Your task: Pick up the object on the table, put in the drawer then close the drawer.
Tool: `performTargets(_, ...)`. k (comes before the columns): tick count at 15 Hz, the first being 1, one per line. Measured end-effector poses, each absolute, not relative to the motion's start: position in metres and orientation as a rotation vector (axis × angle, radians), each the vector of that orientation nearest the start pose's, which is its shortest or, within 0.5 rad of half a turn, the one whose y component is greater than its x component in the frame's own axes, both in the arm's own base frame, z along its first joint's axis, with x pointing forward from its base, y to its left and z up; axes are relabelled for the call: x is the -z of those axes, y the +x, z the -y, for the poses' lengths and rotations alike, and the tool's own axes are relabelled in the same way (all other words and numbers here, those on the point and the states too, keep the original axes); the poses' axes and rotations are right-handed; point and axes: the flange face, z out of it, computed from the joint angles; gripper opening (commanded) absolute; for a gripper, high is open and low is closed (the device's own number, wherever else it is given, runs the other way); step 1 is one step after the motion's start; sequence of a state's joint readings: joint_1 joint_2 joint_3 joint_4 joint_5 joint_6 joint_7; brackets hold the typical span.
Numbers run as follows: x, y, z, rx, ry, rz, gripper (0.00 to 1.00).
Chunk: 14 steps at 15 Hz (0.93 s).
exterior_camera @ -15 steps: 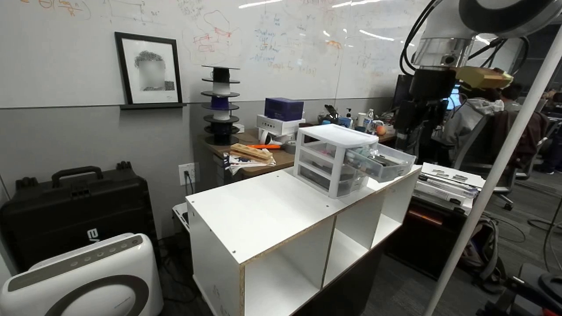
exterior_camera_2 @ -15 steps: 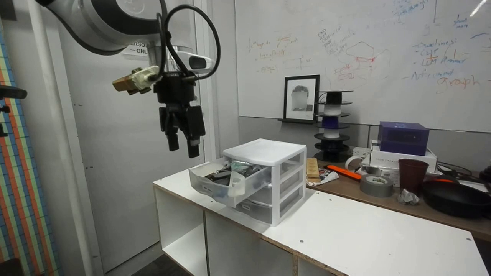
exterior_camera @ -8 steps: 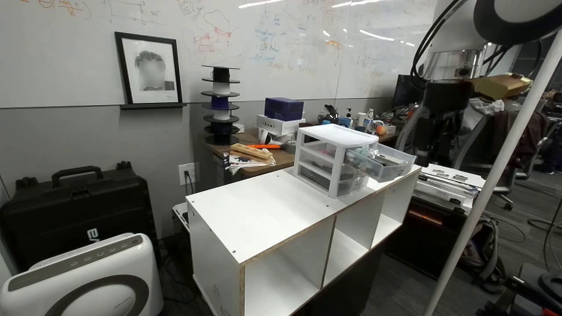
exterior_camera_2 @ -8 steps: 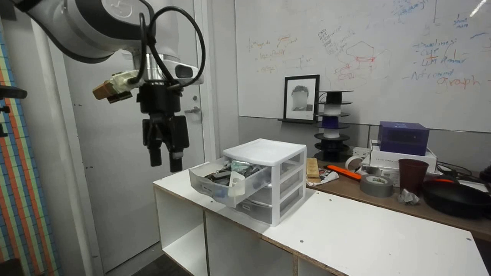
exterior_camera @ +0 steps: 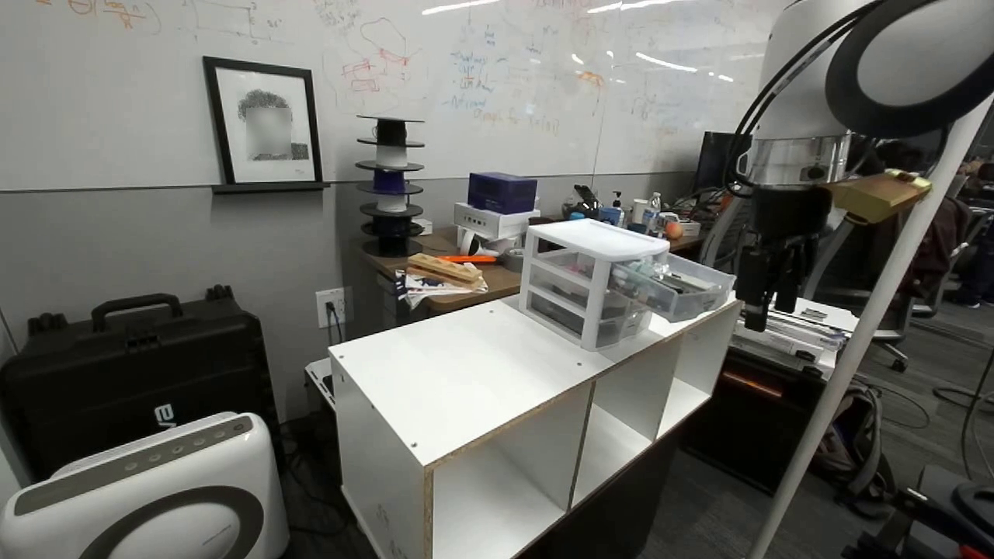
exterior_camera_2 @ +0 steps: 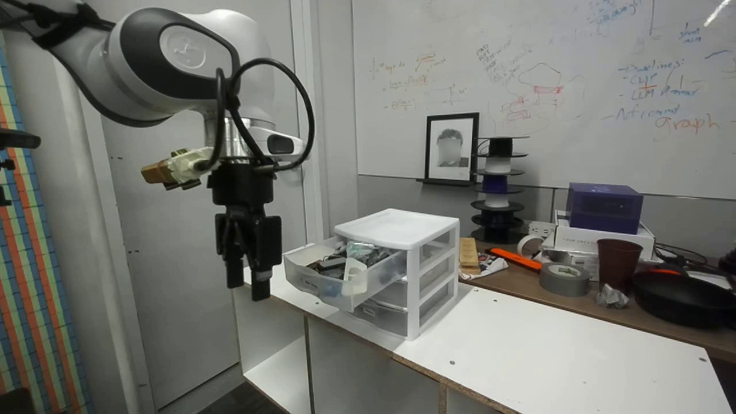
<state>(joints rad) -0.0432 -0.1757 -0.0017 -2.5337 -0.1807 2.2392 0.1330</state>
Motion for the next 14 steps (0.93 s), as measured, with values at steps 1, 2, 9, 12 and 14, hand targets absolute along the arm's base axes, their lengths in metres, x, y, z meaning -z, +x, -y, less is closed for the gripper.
performTargets(1,-0.324,0.431,0.029,-0.185,-3.271,-0.107,0.42)
performTargets(2,-0.320,0.432,0.033,-0.182,-3.267,-0.123,0.35)
performTargets(9,-0.317,0.458,0.057,-0.021,-3.211,-0.261,0.05)
performTargets(12,-0.320,0.474,0.058,0.040,-3.187,-0.293,0.09)
performTargets(14,-0.321,0.482,0.059,0.059,-3.183,-0.301,0.10)
